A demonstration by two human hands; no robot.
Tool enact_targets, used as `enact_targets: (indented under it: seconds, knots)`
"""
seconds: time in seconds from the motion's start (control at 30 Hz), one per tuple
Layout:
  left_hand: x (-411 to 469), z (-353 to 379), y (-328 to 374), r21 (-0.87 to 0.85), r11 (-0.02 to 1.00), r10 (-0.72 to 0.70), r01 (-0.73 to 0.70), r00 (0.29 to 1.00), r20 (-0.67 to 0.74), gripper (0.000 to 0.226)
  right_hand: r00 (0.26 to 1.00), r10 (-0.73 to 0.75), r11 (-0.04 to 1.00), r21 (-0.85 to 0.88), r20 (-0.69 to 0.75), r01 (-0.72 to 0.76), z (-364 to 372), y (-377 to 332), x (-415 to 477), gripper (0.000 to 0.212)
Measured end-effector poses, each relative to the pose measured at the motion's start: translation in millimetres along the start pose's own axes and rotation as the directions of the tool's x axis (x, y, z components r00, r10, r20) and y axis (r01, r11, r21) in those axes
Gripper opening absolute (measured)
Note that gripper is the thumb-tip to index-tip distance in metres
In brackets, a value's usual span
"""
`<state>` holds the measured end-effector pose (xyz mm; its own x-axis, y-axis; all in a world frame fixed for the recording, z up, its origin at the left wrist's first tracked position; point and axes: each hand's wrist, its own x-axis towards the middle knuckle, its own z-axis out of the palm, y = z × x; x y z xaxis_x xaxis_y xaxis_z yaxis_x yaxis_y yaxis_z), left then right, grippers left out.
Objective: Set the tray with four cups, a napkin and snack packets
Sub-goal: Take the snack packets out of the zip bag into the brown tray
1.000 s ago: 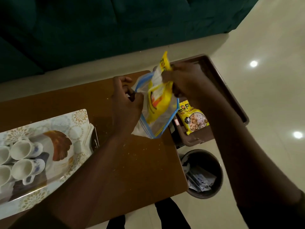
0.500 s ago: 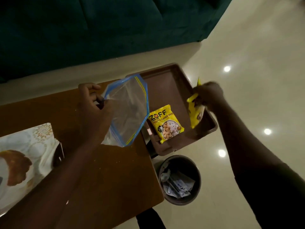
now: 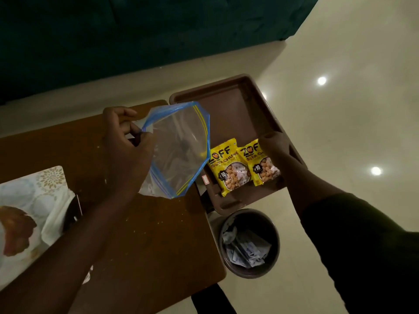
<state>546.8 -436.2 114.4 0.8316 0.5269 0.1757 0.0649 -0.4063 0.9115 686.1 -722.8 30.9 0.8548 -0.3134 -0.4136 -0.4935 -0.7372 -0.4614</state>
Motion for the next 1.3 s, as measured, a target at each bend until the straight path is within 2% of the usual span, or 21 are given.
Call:
enact_targets:
  seconds: [0.23,0.33,0.43,0.53,0.67,0.8,0.87,0.9,0.97,1.03,1.07,1.1,1.17,1.23,1.3]
  knots:
    - [3.3,7.2,3.8,-0.015,0.998,-0.058,0.058,0.998,0.007,0.035,0.995,-0.090,0.995,-0.035,-0.043,0.088,-5.7,17.1,-3.2,0.026]
    - [5.9,5.2,7.5,-0.059,0.993,-0.104,0.105,0.994,0.020,0.036,0.969,-0.201,0.978,0.033,-0.141,0.207,-5.7,-3.7,-15.4,0.028]
    - [19.2,-23.2,6.7,-0.087,0.988,-0.124,0.125,0.992,0.022,0.036,0.933,-0.336,0.912,0.205,-0.131,0.357,25.6,-45.3,-59.0,0.028]
    - [21.8,-21.9,10.9,-0.116,0.979,-0.167,0.167,0.986,0.016,0.035,0.894,-0.442,0.858,0.254,-0.079,0.447,47.5,-56.0,-98.5,0.042]
    - [29.0,-20.5,15.5,-0.209,0.952,-0.231,0.225,0.973,-0.003,0.033,0.826,-0.564,0.758,0.404,0.013,0.511,69.5,-49.5,-149.9,0.037]
    - [37.8,-33.7,16.7,-0.323,0.897,-0.315,0.302,0.949,0.012,0.030,0.724,-0.641,0.707,0.563,0.255,0.428,82.1,-53.6,-188.4,0.082]
    - [36.8,-39.2,17.9,-0.398,0.824,-0.398,0.403,0.912,0.100,0.027,0.754,-0.579,0.762,0.534,0.310,0.366,85.8,-67.3,-203.7,0.098]
    - [34.7,-42.0,18.6,-0.450,0.762,-0.444,0.465,0.882,0.158,0.026,0.777,-0.540,0.792,0.508,0.323,0.339,88.1,-74.8,-210.4,0.099]
    - [29.3,-48.3,19.7,-0.545,0.606,-0.490,0.579,0.812,0.317,0.021,0.843,-0.488,0.790,0.525,0.228,0.316,94.2,-86.8,-216.8,0.079]
    - [27.2,-55.3,17.2,-0.597,0.495,-0.427,0.631,0.775,0.466,0.015,0.911,-0.405,0.756,0.587,0.075,0.288,94.4,-97.5,-216.2,0.042]
    - [27.9,-60.3,13.6,-0.591,0.508,-0.382,0.627,0.779,0.497,0.017,0.922,-0.384,0.719,0.640,0.041,0.271,91.2,-102.0,-214.7,0.025]
    - [30.1,-65.9,8.8,-0.557,0.581,-0.352,0.593,0.800,0.485,0.020,0.922,-0.384,0.662,0.711,0.049,0.237,86.4,-104.3,-212.4,0.015]
    - [35.4,-78.0,-2.9,-0.405,0.787,-0.334,0.466,0.873,0.356,0.017,0.894,-0.411,0.575,0.811,0.177,0.103,71.9,-101.6,-204.2,0.016]
    - [34.6,-90.6,-15.8,-0.269,0.863,-0.345,0.428,0.888,0.304,0.009,0.833,-0.432,0.615,0.788,0.345,-0.008,51.9,-95.7,-196.3,0.014]
    - [25.7,-100.1,-28.1,-0.135,0.846,-0.423,0.516,0.804,0.418,0.017,0.824,-0.384,0.709,0.705,0.417,-0.026,33.1,-90.4,-185.3,0.013]
